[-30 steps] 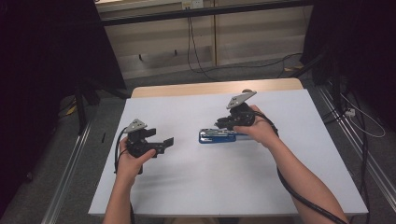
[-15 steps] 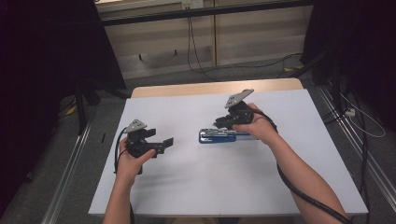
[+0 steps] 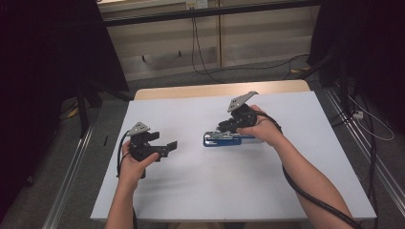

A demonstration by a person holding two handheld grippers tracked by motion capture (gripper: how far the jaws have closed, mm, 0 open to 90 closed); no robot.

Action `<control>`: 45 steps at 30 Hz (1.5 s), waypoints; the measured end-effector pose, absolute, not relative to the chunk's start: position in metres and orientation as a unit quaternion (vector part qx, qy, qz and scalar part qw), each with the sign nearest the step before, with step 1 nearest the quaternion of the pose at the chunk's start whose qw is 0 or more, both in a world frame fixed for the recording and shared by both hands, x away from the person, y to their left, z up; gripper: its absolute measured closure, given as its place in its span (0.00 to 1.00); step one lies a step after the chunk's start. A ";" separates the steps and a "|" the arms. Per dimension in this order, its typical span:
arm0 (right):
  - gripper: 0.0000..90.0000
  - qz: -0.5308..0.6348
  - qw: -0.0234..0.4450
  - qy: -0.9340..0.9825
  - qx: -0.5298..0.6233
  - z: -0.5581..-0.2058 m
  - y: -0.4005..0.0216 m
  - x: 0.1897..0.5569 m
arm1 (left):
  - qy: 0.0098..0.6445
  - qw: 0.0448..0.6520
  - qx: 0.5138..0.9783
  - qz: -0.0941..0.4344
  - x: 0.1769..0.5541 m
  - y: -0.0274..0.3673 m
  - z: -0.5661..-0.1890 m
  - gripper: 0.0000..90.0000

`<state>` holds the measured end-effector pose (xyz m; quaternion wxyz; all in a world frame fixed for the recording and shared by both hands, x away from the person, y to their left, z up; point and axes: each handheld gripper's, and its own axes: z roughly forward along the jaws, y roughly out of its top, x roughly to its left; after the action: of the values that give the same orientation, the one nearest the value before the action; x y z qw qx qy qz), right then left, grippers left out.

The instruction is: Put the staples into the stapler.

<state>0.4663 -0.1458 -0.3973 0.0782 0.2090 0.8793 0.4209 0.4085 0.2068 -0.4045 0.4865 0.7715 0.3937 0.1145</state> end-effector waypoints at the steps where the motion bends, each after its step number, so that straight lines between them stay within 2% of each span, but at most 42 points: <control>1: 0.88 0.422 0.078 0.879 0.207 -0.397 -0.146 0.467 | 0.394 0.487 0.771 0.114 0.409 0.207 -0.405 0.08; 24: 0.88 0.417 0.066 0.888 0.184 -0.403 -0.149 0.476 | 0.396 0.482 0.773 0.117 0.408 0.209 -0.405 0.08; 45: 0.88 0.413 0.056 0.893 0.169 -0.413 -0.133 0.487 | 0.396 0.481 0.773 0.114 0.409 0.211 -0.407 0.08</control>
<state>0.4867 -0.1326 -0.4126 0.0555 0.1688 0.8933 0.4128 0.4087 0.2107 -0.4070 0.4813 0.7735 0.3962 0.1144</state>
